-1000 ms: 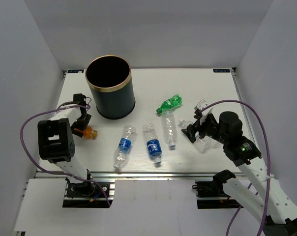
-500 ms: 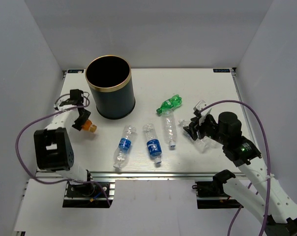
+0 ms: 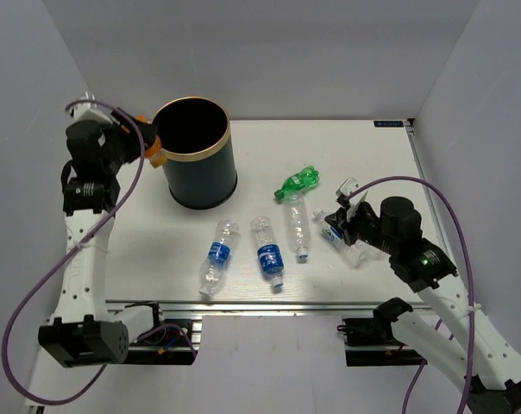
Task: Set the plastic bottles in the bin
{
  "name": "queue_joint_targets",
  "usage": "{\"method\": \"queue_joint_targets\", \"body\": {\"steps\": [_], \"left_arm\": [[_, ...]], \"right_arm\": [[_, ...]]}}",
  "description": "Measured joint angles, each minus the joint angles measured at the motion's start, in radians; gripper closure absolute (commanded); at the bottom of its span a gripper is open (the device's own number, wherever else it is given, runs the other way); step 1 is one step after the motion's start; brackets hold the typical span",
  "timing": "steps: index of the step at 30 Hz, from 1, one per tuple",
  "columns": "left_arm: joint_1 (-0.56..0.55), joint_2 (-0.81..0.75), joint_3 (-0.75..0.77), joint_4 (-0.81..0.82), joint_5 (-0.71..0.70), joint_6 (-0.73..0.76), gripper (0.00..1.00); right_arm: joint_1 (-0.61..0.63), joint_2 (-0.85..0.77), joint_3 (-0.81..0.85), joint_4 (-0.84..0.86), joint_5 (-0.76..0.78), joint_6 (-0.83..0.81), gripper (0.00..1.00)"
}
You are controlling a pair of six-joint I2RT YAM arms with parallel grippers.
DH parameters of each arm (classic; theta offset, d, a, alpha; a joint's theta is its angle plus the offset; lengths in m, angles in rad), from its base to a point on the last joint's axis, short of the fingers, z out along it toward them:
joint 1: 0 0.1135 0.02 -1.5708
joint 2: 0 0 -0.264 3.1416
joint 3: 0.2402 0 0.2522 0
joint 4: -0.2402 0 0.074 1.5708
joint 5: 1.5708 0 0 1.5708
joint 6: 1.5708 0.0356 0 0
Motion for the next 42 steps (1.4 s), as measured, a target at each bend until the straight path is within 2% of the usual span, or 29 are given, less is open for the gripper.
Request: {"method": "queue_joint_targets", "body": {"steps": [4, 6, 13, 16, 17, 18, 21, 22, 24, 25, 26, 28, 29, 37, 40, 42], "left_arm": [[-0.005, 0.134, 0.1, 0.143, 0.166, 0.058, 1.0], [-0.013, 0.195, 0.103, 0.193, 0.198, 0.063, 1.0], [-0.057, 0.325, 0.106, 0.266, 0.071, 0.077, 1.0], [-0.076, 0.376, 0.167, 0.272, 0.019, 0.093, 1.0], [-0.084, 0.399, 0.196, 0.274, 0.008, 0.098, 0.98], [-0.09, 0.422, 0.225, 0.278, -0.003, 0.105, 0.91], [-0.109, 0.498, 0.318, 0.257, -0.02, 0.124, 0.63], [-0.117, 0.528, 0.352, 0.238, -0.027, 0.131, 0.59], [-0.128, 0.576, 0.399, 0.205, -0.035, 0.147, 0.37], [-0.132, 0.595, 0.411, 0.187, -0.037, 0.153, 0.36], [-0.137, 0.609, 0.416, 0.171, -0.04, 0.159, 0.19], [-0.144, 0.63, 0.417, 0.139, -0.048, 0.172, 0.16], [-0.148, 0.636, 0.419, 0.119, -0.05, 0.176, 0.0], [-0.154, 0.615, 0.528, 0.029, -0.062, 0.216, 0.0], [-0.154, 0.523, 0.506, 0.014, -0.043, 0.233, 0.0], [-0.154, 0.394, 0.407, 0.025, -0.019, 0.242, 0.0]], "right_arm": [[0.011, 0.019, 0.0, 0.0, 0.0, -0.005, 0.96], [0.016, 0.027, 0.0, 0.0, 0.001, -0.01, 0.96], [0.034, 0.048, 0.0, 0.002, 0.003, -0.02, 0.93], [0.044, 0.054, 0.0, 0.004, 0.008, -0.022, 0.93], [0.046, 0.055, 0.0, 0.005, 0.011, -0.022, 0.91], [0.049, 0.056, 0.0, 0.006, 0.016, -0.023, 0.89], [0.054, 0.058, -0.001, 0.008, 0.029, -0.023, 0.53], [0.057, 0.061, -0.001, 0.01, 0.031, -0.028, 0.39], [0.062, 0.07, -0.002, 0.013, 0.033, -0.044, 0.28], [0.064, 0.078, -0.002, 0.014, 0.032, -0.047, 0.22], [0.068, 0.086, -0.002, 0.014, 0.032, -0.047, 0.18], [0.071, 0.106, -0.002, 0.014, 0.026, -0.062, 0.1], [0.072, 0.116, -0.002, 0.013, 0.021, -0.07, 0.1], [0.087, 0.165, -0.002, 0.011, -0.099, -0.217, 0.1], [0.088, 0.167, -0.021, 0.019, -0.198, -0.4, 0.1], [0.089, 0.179, -0.039, 0.003, -0.278, -0.629, 0.1]]}}
